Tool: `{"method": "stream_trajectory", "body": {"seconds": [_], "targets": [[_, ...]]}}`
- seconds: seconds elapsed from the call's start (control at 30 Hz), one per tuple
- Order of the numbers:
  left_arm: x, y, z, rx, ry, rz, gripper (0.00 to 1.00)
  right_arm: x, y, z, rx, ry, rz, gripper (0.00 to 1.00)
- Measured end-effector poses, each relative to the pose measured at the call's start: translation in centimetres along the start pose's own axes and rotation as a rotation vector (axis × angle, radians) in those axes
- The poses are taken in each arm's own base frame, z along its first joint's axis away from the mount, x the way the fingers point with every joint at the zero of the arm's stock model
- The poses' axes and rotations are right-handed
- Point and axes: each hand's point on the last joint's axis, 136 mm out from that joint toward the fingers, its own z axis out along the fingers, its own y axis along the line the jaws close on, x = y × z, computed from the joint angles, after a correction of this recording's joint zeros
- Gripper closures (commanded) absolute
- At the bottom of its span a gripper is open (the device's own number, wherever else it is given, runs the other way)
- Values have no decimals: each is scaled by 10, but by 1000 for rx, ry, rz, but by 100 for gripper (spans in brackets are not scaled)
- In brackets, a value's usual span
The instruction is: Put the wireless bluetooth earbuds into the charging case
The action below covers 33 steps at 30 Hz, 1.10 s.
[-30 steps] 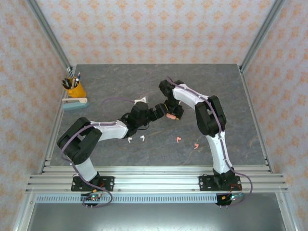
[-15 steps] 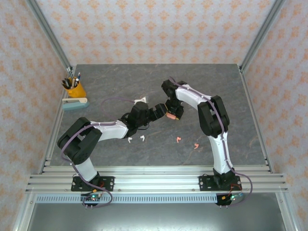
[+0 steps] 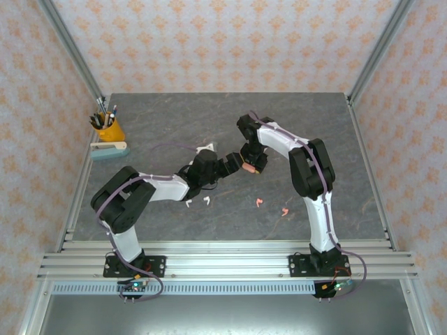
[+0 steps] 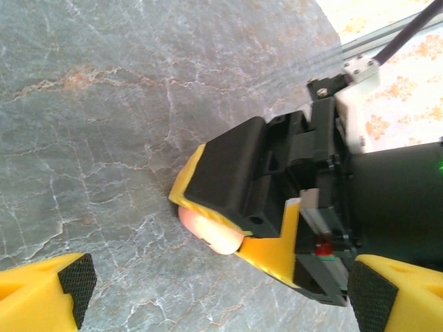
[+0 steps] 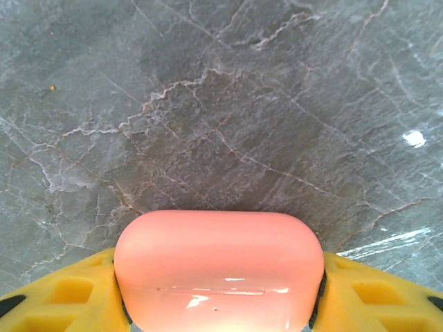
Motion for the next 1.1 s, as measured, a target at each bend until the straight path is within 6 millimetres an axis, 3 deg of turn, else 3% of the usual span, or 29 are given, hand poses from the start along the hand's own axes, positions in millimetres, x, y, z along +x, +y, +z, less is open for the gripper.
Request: {"method": "stream_trajectory", "body": {"seconds": [0.23, 1.1], "targets": [[8, 8, 13, -11, 15, 1, 7, -1, 0, -1, -10, 12, 26, 47], [13, -3, 26, 38, 25, -15, 17, -5, 6, -13, -49, 13, 60, 47]]}}
